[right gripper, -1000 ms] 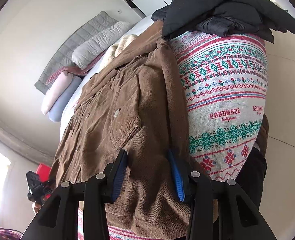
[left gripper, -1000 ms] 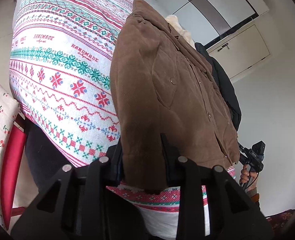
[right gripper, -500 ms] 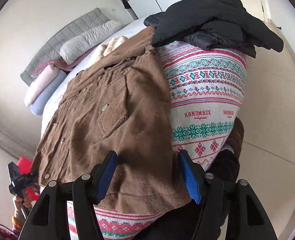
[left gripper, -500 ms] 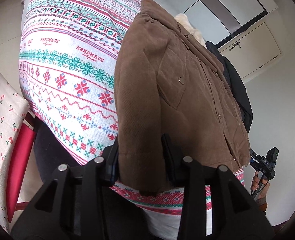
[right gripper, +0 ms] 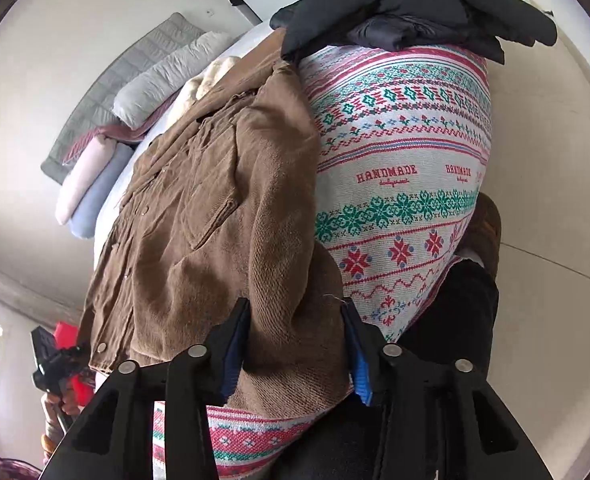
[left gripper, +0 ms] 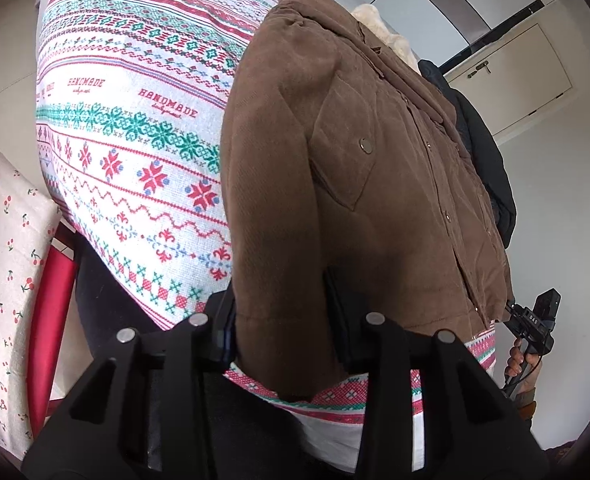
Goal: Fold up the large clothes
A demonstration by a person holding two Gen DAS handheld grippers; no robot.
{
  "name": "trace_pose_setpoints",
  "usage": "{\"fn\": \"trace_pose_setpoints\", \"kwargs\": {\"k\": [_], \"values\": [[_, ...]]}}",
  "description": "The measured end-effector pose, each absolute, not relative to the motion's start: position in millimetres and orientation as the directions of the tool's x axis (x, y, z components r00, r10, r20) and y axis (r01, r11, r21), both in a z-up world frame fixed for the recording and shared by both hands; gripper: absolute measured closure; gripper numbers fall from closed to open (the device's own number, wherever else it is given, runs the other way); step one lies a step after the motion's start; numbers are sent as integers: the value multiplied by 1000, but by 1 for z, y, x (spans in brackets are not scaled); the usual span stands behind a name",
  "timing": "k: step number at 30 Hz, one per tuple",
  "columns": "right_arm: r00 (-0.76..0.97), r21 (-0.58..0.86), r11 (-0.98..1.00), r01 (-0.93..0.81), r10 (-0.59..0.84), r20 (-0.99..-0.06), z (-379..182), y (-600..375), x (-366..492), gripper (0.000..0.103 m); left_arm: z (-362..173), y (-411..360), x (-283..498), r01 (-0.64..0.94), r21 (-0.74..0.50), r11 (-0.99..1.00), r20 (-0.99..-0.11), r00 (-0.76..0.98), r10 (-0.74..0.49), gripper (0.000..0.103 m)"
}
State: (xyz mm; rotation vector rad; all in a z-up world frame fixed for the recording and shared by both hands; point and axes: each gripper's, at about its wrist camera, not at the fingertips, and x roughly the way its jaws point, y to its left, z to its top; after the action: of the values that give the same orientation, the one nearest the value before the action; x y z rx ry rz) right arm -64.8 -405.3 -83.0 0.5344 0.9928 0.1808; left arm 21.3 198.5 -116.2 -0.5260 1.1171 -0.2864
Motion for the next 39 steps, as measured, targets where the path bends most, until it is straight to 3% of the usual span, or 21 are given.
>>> {"fn": "trace_pose_setpoints", "kwargs": {"k": [4, 10, 18, 24, 31, 39], "values": [[561, 543, 838, 50, 426, -710, -70, -396, -69, 88, -95, 188, 28, 9, -571, 821, -737, 437, -517, 81], [692, 718, 692, -76, 555, -462, -21, -403, -61, 90, -29, 190, 53, 131, -705, 697, -527, 560, -639, 84], [784, 742, 664, -93, 508, -356, 40, -414, 25, 91, 50, 205, 129, 190, -699, 689, -412, 681, -606, 85], [825, 762, 647, 23, 418, -380, 66, -433, 136, 91, 87, 210, 219, 162, -652, 740, -408, 748, -523, 85], [829, 721, 673, 167, 301, -472, 71, -439, 283, 91, 107, 185, 370, 113, -525, 844, -472, 786, -399, 85], [795, 650, 699, 299, 194, -574, 31, -440, 421, 91, 43, 156, 513, -9, -473, 881, -571, 765, -299, 85]]}}
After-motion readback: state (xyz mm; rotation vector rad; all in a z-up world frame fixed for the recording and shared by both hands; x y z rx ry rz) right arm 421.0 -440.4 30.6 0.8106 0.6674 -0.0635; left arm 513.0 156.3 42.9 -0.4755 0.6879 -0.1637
